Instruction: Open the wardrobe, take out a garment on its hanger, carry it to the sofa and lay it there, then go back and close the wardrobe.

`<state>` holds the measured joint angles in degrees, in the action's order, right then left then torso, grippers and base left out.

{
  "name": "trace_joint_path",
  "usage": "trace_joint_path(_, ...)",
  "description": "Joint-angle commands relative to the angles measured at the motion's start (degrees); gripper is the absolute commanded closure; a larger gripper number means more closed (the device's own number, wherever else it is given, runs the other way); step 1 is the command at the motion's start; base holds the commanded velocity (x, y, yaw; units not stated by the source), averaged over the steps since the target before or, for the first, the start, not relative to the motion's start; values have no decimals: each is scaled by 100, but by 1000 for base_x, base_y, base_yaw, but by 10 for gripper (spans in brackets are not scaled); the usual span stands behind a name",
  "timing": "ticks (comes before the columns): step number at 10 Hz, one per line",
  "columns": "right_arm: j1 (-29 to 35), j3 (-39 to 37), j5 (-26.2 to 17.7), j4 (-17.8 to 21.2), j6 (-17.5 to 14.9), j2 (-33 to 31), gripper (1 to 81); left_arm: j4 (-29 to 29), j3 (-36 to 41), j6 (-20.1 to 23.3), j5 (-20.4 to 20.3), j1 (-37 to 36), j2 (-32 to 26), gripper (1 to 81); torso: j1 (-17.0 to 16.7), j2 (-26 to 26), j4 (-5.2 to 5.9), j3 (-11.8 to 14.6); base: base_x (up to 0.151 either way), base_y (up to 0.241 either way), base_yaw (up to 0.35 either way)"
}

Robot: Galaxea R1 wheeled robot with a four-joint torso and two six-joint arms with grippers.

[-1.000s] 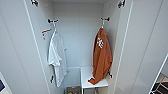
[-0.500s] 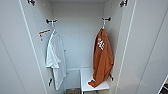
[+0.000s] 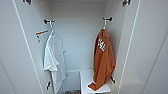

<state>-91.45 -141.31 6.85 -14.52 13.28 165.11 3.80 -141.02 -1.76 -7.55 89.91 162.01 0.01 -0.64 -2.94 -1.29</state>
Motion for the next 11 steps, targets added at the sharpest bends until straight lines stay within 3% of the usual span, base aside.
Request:
trace_joint_path(1,210,-35,-254,-77,-18,15,10,68,-215,9,298,-214,42,10,0,0,0,0,85,0,0)
trace_joint_path(11,210,-457,-254,-69,-18,183,10,68,-303,9,306,-206,130,10,0,0,0,0,75,0,0)
